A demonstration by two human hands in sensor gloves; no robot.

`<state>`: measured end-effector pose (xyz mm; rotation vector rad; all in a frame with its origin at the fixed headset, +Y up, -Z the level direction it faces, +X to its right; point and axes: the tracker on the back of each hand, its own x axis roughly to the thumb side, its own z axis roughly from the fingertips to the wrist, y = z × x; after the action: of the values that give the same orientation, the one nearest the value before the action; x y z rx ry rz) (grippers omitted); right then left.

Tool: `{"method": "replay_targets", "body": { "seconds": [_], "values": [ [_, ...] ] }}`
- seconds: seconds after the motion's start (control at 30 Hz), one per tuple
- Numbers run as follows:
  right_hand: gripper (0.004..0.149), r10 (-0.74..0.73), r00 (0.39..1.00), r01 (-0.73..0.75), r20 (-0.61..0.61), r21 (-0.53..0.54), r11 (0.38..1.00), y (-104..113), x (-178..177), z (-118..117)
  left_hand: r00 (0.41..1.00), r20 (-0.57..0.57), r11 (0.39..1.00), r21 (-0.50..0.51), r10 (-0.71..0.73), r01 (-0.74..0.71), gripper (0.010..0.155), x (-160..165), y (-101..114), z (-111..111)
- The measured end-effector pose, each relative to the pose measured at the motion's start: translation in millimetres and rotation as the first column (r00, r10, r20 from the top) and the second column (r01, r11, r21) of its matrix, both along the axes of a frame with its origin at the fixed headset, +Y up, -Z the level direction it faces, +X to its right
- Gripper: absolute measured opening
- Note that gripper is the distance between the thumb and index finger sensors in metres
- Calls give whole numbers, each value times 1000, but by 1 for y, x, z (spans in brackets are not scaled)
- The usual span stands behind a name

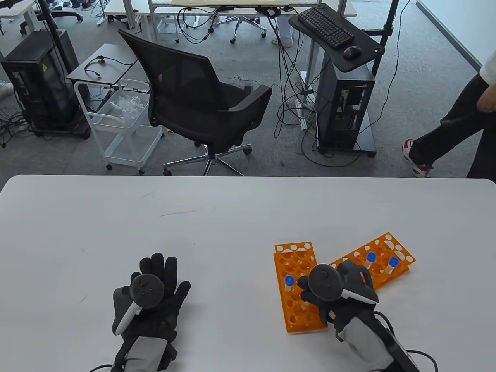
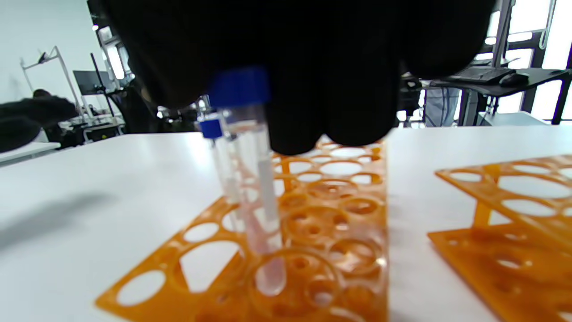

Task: Transfer 4 test tubes between racks (Right hand only)

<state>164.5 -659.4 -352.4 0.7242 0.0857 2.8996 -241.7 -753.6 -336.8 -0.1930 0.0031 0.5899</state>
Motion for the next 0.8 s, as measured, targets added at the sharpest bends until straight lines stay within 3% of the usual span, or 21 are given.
{"method": "replay_targets", "body": {
  "seconds": [0.37,0.8],
  "values": [
    [46,-116,993,115,28,53,992,26,23,3,1000,0,1000,0,-1,1,71,0,0,0],
    [46,-232,957,210,172,139,968,49,79,-2,1000,-2,1000,-1,0,0,71,0,0,0]
  ]
}}
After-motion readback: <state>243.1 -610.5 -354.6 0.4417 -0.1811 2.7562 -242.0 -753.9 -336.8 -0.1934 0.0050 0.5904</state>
